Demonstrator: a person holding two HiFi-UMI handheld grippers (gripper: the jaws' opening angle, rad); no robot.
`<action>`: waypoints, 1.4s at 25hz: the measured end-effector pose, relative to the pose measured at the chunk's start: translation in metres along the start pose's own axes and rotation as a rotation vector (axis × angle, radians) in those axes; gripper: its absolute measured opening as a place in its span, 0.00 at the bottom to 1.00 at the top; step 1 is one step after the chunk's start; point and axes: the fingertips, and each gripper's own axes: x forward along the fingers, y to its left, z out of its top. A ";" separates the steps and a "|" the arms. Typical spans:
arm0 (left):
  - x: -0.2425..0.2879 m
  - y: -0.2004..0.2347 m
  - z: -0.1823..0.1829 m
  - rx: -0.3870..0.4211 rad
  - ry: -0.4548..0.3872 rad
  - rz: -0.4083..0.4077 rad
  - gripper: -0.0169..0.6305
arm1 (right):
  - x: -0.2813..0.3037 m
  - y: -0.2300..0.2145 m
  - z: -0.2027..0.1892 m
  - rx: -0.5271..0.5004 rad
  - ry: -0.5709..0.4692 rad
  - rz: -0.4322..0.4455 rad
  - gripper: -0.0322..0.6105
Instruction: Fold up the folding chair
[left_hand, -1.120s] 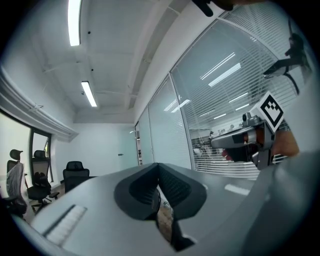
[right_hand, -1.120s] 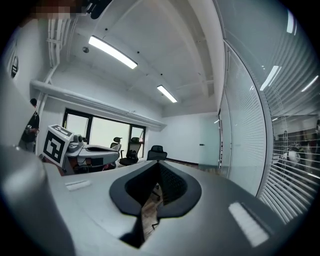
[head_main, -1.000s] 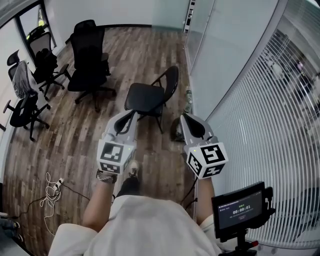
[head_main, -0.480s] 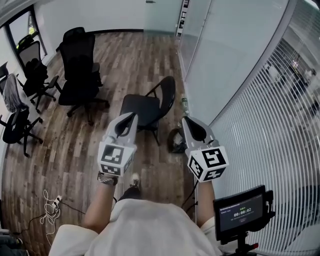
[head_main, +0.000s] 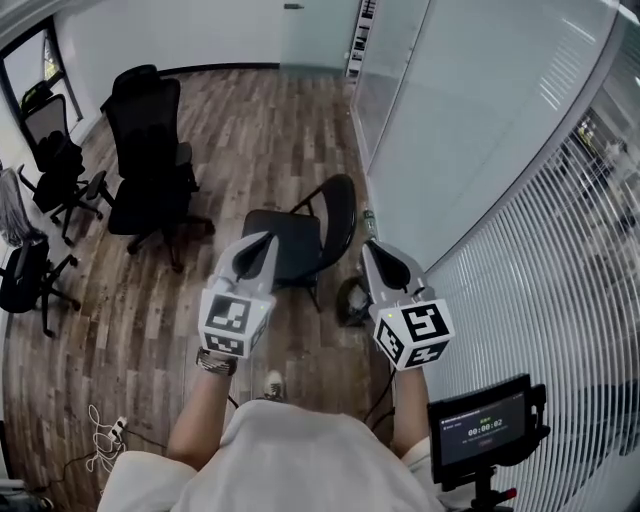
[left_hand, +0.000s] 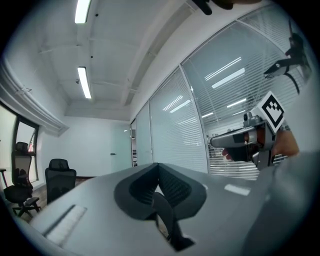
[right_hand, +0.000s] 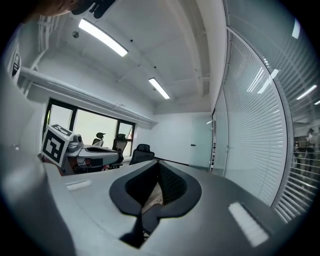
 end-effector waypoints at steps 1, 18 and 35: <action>0.004 0.004 0.000 -0.001 -0.004 -0.004 0.01 | 0.006 -0.002 0.001 0.003 0.000 -0.004 0.05; 0.059 0.055 -0.007 0.068 -0.001 -0.065 0.01 | 0.096 -0.012 0.004 -0.005 0.008 -0.022 0.05; 0.060 0.035 -0.031 0.055 0.051 -0.203 0.02 | 0.100 -0.006 -0.018 0.068 0.057 0.021 0.05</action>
